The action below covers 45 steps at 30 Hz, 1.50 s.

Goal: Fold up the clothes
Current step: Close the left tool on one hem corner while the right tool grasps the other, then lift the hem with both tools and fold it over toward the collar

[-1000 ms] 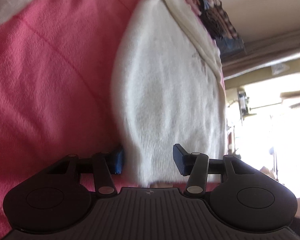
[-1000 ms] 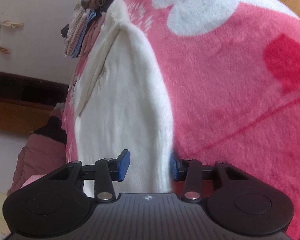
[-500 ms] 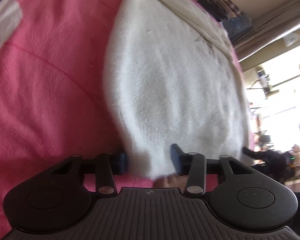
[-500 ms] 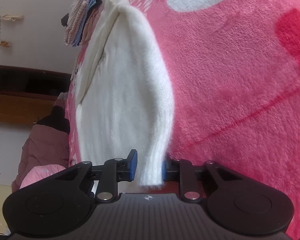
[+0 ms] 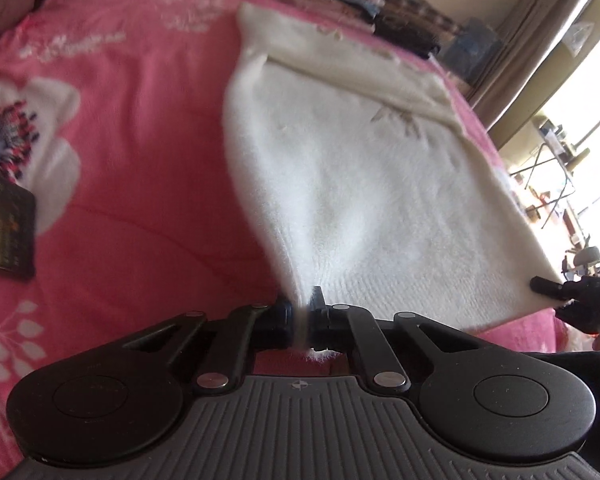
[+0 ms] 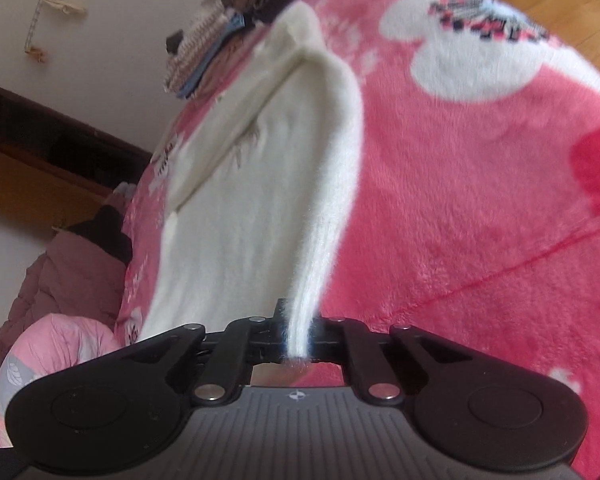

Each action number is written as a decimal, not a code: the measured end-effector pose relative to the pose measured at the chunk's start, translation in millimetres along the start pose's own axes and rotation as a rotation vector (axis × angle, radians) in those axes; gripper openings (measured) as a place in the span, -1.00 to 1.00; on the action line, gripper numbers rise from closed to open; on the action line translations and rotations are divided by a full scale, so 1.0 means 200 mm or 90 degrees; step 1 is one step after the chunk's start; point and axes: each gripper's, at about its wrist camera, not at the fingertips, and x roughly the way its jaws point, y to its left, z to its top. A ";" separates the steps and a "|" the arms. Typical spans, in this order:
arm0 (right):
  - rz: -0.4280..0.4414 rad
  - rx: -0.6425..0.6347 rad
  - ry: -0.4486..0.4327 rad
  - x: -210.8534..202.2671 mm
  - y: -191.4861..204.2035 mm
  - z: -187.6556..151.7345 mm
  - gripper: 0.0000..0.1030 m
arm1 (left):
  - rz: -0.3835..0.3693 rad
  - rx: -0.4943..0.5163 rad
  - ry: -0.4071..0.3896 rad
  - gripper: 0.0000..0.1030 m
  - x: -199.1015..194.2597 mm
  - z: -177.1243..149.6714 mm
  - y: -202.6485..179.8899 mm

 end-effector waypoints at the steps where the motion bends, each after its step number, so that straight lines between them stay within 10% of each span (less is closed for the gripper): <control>1: 0.000 -0.006 -0.005 -0.02 0.01 -0.01 -0.87 | -0.002 0.002 -0.005 -0.91 -0.03 0.00 -0.01; 24: 0.002 -0.009 -0.011 -0.24 0.14 -0.32 -0.87 | -0.037 -0.031 0.026 -0.92 -0.09 -0.08 -0.02; 45: 0.032 -0.094 -0.047 -0.12 0.26 0.02 -0.87 | -0.038 -0.076 -0.092 -0.92 0.00 0.18 -0.07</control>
